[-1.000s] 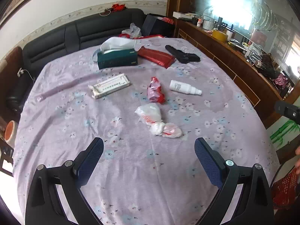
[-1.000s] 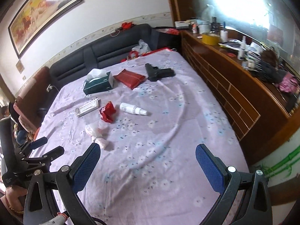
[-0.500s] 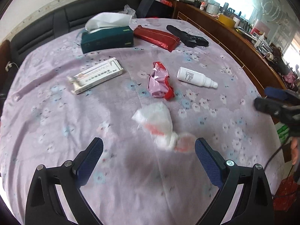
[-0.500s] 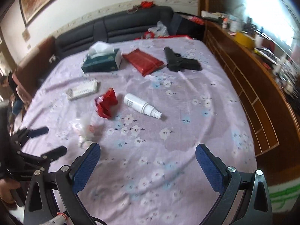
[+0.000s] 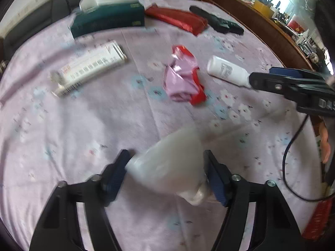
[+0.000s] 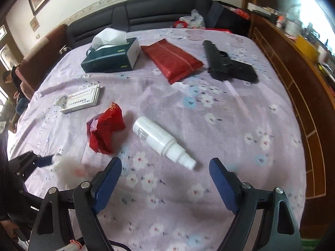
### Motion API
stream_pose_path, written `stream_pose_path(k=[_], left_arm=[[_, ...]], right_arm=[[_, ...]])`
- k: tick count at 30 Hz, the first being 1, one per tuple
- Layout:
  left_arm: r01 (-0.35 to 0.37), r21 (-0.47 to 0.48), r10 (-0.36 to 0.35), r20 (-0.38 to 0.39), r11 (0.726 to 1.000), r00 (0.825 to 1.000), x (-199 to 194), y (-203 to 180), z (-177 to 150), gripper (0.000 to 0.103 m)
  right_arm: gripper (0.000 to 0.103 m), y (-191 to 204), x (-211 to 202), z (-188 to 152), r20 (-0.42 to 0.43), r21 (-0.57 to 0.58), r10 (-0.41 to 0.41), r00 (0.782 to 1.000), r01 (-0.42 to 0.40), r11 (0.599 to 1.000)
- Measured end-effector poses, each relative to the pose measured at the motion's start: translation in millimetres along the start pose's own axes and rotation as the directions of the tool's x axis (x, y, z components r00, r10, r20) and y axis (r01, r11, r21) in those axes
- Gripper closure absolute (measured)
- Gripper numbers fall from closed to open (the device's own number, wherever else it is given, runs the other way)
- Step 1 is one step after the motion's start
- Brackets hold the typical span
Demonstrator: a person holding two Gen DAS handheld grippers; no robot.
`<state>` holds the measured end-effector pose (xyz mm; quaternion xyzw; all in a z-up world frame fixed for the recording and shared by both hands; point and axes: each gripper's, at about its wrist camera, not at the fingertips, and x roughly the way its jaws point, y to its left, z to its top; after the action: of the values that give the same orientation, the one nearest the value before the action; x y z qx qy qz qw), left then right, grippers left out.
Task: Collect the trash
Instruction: 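Grasp the clear plastic bag with the left tool while the right tool grasps the white spray bottle, then carry the plastic bag and spray bottle toward the red basket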
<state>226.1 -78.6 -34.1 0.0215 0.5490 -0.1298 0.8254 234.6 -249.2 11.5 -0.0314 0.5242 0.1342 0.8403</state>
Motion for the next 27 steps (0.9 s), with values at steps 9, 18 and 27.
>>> stream_pose_path(k=[9,18,27], left_arm=[[0.003,-0.005,-0.004,-0.002,1.0,1.0,-4.9,22.4,-1.2,0.061],[0.024,-0.058,-0.023,0.016,0.998,1.0,-26.1,42.4,-13.5,0.065],[0.053,-0.019,-0.052,0.059,0.998,0.997,-57.5,18.0,-25.1,0.065]], right_arm=[[0.033,6.5,43.1,19.7,-0.066,-0.05,-0.027,0.997,0.024,0.998],[0.073,6.3,53.1,14.6,-0.115,-0.011,-0.051,0.992,0.05,0.999],[0.073,1.0,1.2,-37.2,-0.081,0.142,0.048,0.996,-0.037,0.989]])
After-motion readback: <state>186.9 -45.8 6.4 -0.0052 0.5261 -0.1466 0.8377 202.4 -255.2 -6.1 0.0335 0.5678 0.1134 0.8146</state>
